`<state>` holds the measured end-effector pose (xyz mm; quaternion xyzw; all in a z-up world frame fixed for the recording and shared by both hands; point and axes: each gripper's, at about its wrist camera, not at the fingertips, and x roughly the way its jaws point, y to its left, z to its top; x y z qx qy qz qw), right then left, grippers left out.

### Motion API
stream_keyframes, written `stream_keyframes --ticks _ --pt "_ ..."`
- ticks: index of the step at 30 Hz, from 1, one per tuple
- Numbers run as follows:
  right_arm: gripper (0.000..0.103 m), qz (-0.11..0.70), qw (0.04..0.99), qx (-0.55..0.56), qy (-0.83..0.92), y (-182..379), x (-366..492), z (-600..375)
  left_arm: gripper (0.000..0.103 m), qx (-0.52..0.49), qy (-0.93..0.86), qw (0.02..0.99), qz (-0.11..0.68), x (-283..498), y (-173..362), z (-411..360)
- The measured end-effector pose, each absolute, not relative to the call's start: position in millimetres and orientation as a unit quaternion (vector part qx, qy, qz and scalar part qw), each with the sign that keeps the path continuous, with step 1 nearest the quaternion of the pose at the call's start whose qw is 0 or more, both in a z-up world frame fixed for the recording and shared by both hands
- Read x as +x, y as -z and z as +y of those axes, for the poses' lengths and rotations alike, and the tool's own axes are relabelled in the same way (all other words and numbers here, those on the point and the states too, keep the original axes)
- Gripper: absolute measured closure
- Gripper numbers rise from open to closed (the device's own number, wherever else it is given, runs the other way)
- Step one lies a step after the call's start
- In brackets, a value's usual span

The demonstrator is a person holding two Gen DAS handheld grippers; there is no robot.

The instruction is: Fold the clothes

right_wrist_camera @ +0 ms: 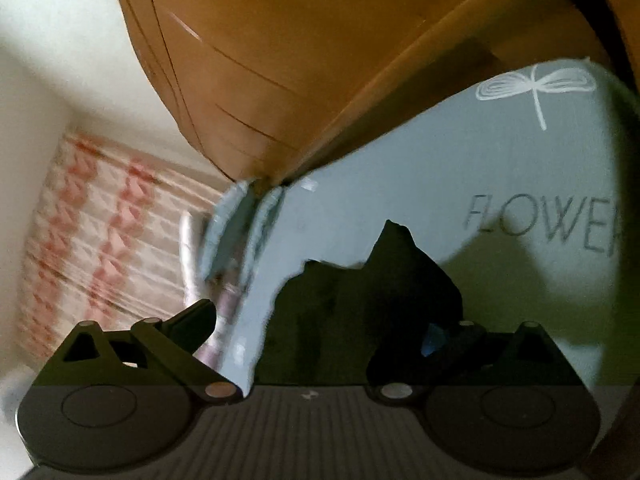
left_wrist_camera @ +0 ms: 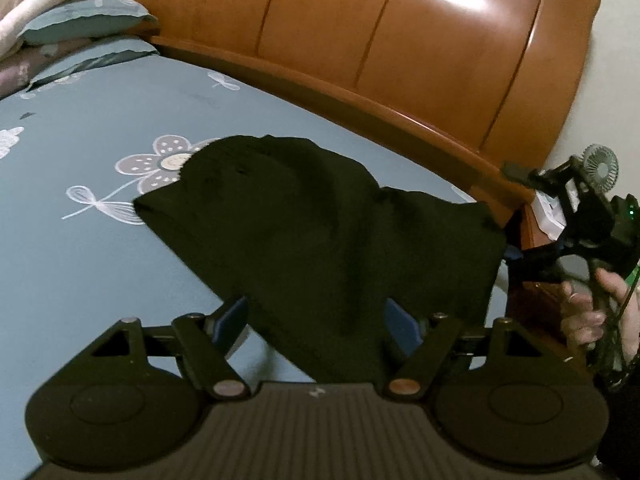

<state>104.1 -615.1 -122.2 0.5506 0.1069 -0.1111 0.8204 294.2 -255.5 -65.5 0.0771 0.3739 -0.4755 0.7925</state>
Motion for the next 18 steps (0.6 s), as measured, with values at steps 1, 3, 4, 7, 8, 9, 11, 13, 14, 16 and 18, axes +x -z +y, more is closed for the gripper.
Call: stream_keyframes --ticks 1,3,4,7,8,9,11,13,14,16,18 --pt "0.012 0.119 0.823 0.541 0.122 123.7 105.0 -615.6 0.026 0.079 0.479 0.790 0.374 293.3 66.4 -258.6" --pt "0.035 0.144 0.831 0.517 0.144 128.2 107.2 -615.0 0.026 0.083 0.485 0.786 0.374 291.7 68.1 -264.8" --pt "0.040 0.155 0.836 0.502 0.157 130.5 105.3 -613.3 0.026 0.087 0.487 0.785 0.374 291.0 68.7 -268.0" --pt "0.060 0.184 0.861 0.427 0.205 125.5 107.5 -601.8 0.026 0.093 0.490 0.783 0.371 290.2 69.9 -274.5" --pt "0.060 0.193 0.869 0.398 0.222 122.1 108.0 -596.4 0.026 0.095 0.490 0.783 0.370 290.8 69.5 -276.4" --pt "0.060 0.200 0.873 0.376 0.235 118.4 107.9 -592.0 0.026 0.096 0.490 0.784 0.369 291.9 68.6 -278.1" --pt "0.058 0.208 0.876 0.347 0.263 111.4 103.2 -586.0 0.026 0.100 0.490 0.785 0.366 294.8 65.6 -281.4" --pt "0.042 0.207 0.879 0.311 0.297 102.8 93.4 -577.6 0.026 0.100 0.491 0.789 0.356 300.3 58.6 -286.1" --pt "0.037 0.201 0.882 0.288 0.315 97.2 88.3 -572.8 0.026 0.099 0.491 0.791 0.352 304.0 54.8 -289.4" --pt "0.037 0.191 0.895 0.242 0.322 87.3 88.5 -564.1 0.026 0.097 0.492 0.794 0.344 313.7 49.5 -299.1" --pt "0.037 0.182 0.913 0.206 0.300 81.0 97.7 -555.2 0.026 0.097 0.493 0.796 0.337 325.1 48.6 -314.3"
